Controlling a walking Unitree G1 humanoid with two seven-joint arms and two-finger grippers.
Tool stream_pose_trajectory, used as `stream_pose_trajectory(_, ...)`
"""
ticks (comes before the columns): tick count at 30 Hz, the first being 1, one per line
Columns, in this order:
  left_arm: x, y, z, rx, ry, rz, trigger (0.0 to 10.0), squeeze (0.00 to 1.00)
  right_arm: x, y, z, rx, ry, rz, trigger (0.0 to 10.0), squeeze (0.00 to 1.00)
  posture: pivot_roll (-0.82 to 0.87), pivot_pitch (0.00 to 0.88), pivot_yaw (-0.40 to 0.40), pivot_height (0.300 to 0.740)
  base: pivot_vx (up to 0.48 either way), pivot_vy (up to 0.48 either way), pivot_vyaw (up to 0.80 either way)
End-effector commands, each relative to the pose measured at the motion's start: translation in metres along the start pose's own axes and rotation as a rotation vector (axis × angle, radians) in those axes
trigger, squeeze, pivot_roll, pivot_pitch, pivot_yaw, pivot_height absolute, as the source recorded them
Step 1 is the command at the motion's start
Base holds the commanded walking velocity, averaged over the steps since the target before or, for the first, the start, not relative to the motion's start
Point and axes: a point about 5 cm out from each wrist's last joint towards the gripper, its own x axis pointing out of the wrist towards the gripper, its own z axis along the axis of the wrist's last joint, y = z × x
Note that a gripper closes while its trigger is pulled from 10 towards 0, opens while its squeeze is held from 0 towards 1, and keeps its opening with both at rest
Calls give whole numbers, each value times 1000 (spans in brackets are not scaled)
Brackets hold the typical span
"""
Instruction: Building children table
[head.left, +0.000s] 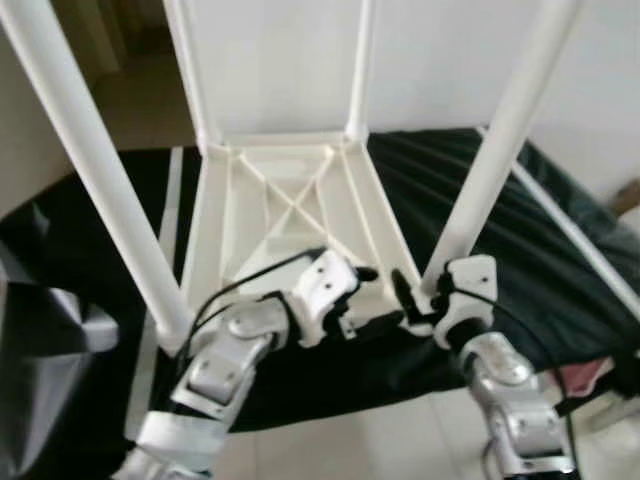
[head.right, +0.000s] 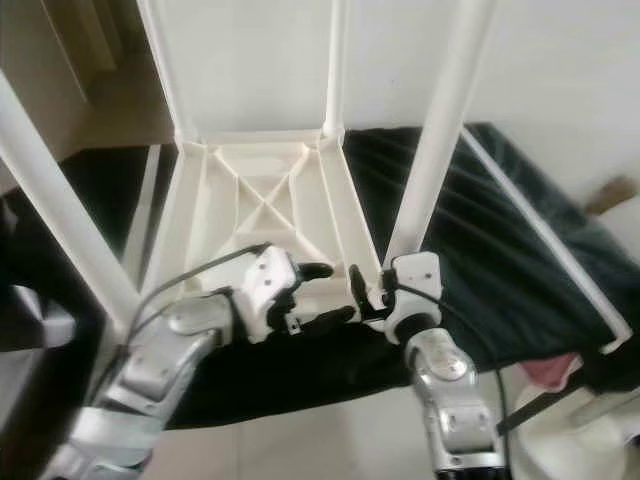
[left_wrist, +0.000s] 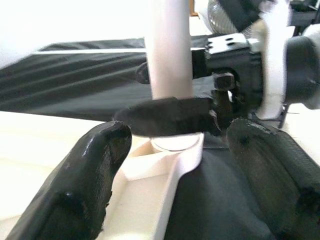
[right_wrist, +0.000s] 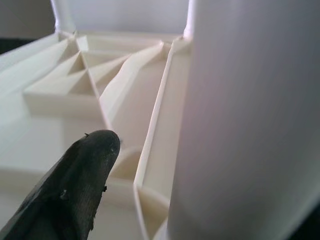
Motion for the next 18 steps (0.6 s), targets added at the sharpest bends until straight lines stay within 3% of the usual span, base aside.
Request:
stream_pose_trajectory(1,-1,15,-6,34,29,165,10000,0,8,-10,3,-10,-28,-3,10000,0,46,0,-56,740,0,0,0)
stream_pose_trajectory(6,-2,30,-13,96,90,168,10000,0,22,-30,7,-89,-51,40,10000,0,34,8,-50,740,0,0,0)
stream_pose_trajectory(10,-5,37,-9,50,64,242,10000,0,26,-43,7,-84,-67,8,10000,0,23,21,-39,740,0,0,0)
stream_pose_trajectory(18,-22,36,-1,-62,-42,465,10000,0,2,-26,6,-20,-132,-29,10000,0,16,52,-19,740,0,0,0)
